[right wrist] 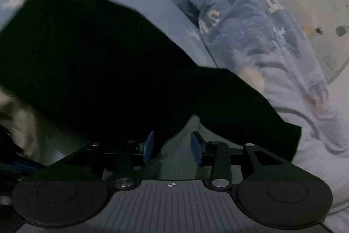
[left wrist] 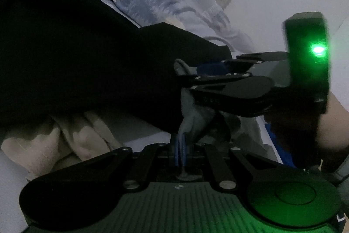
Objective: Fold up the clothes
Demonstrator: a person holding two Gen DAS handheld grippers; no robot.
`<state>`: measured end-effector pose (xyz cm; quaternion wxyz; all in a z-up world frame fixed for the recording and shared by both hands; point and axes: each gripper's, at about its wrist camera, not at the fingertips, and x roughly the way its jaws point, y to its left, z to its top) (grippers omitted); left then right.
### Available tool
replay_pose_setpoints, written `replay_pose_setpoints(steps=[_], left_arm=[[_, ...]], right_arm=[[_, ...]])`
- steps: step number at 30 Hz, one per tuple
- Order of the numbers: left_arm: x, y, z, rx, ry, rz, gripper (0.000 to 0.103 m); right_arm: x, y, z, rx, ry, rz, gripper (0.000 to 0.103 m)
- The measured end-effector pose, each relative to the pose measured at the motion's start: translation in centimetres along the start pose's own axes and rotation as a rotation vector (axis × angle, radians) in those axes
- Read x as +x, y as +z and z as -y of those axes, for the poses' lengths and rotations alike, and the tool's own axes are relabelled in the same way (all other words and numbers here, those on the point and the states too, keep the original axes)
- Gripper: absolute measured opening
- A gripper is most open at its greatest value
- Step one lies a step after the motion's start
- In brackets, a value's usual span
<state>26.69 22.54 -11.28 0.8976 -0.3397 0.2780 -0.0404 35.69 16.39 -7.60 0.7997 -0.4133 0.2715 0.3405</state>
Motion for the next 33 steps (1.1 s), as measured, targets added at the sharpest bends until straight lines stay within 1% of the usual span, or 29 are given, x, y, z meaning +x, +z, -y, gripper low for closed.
replay_pose_setpoints(steps=[1, 2, 4, 7, 9, 12, 14, 15, 16, 17, 18, 20, 21, 22, 23, 24, 26, 27, 28, 30, 33], left_arm=[[0.0, 0.0, -0.1, -0.002, 0.001, 0.0, 0.008], [0.0, 0.0, -0.1, -0.003, 0.003, 0.0, 0.008], [-0.1, 0.0, -0.2, -0.011, 0.008, 0.001, 0.008], [-0.4, 0.1, -0.5, -0.032, 0.018, 0.012, 0.008], [-0.8, 0.4, -0.7, -0.047, 0.027, 0.039, 0.007], [-2.0, 0.4, -0.8, -0.07, 0.029, 0.102, 0.007], [-2.3, 0.1, -0.8, -0.089, 0.038, 0.111, 0.007], [-2.1, -0.1, -1.0, -0.104, 0.048, 0.102, 0.007], [-1.8, -0.4, -1.3, -0.125, 0.065, 0.081, 0.007], [-1.5, -0.6, -1.6, -0.144, 0.082, 0.056, 0.007], [-1.2, -0.8, -1.9, -0.16, 0.095, 0.037, 0.007], [-0.9, -0.9, -2.3, -0.174, 0.105, 0.02, 0.007], [-0.9, -0.9, -2.3, -0.169, 0.104, 0.022, 0.007], [-0.9, -0.8, -2.3, -0.162, 0.102, 0.023, 0.007], [-1.0, -0.7, -2.3, -0.156, 0.102, 0.024, 0.007], [-0.9, -0.7, -2.3, -0.15, 0.105, 0.022, 0.007], [-0.7, -0.7, -2.5, -0.148, 0.109, 0.015, 0.007], [-0.6, -0.6, -2.7, -0.15, 0.109, 0.013, 0.007], [-0.6, -0.6, -2.8, -0.151, 0.11, 0.011, 0.007], [-0.9, -0.7, -2.7, -0.149, 0.109, 0.014, 0.007], [-0.5, -0.6, -2.5, -0.138, 0.116, 0.017, 0.007]], right_arm=[[0.4, -0.1, 0.1, 0.002, -0.02, -0.012, 0.012], [0.8, -0.3, 0.4, 0.016, -0.036, -0.018, 0.002], [0.6, -0.9, 2.1, 0.11, -0.027, 0.011, 0.001], [-0.5, -1.3, 4.7, 0.268, 0.037, 0.062, 0.001], [-1.3, -1.5, 6.5, 0.373, 0.08, 0.097, 0.001], [-2.2, -2.0, 9.1, 0.527, 0.149, 0.149, 0.001], [-1.7, -3.0, 10.5, 0.613, 0.222, 0.177, 0.001], [-0.9, -3.5, 10.9, 0.651, 0.262, 0.176, 0.001], [0.4, -3.9, 11.1, 0.664, 0.282, 0.148, 0.002], [1.8, -4.2, 10.9, 0.652, 0.271, 0.097, 0.002], [2.8, -4.6, 10.8, 0.639, 0.241, 0.058, 0.002], [3.0, -5.1, 11.1, 0.639, 0.174, 0.049, 0.0], [3.1, -5.4, 11.2, 0.639, 0.14, 0.044, 0.001], [2.9, -5.5, 11.3, 0.639, 0.113, 0.047, 0.008], [1.8, -5.3, 11.0, 0.625, 0.1, 0.065, 0.011], [0.3, -5.1, 10.3, 0.585, 0.101, 0.091, 0.017], [-2.5, -5.1, 8.1, 0.491, 0.121, 0.145, 0.035], [-3.8, -5.1, 6.9, 0.441, 0.13, 0.169, 0.049], [-4.9, -5.2, 5.6, 0.387, 0.131, 0.189, 0.053], [-6.5, -5.8, 2.7, 0.276, 0.1, 0.209, 0.053], [-6.4, -6.9, -0.6, 0.143, 0.048, 0.185, 0.053]])
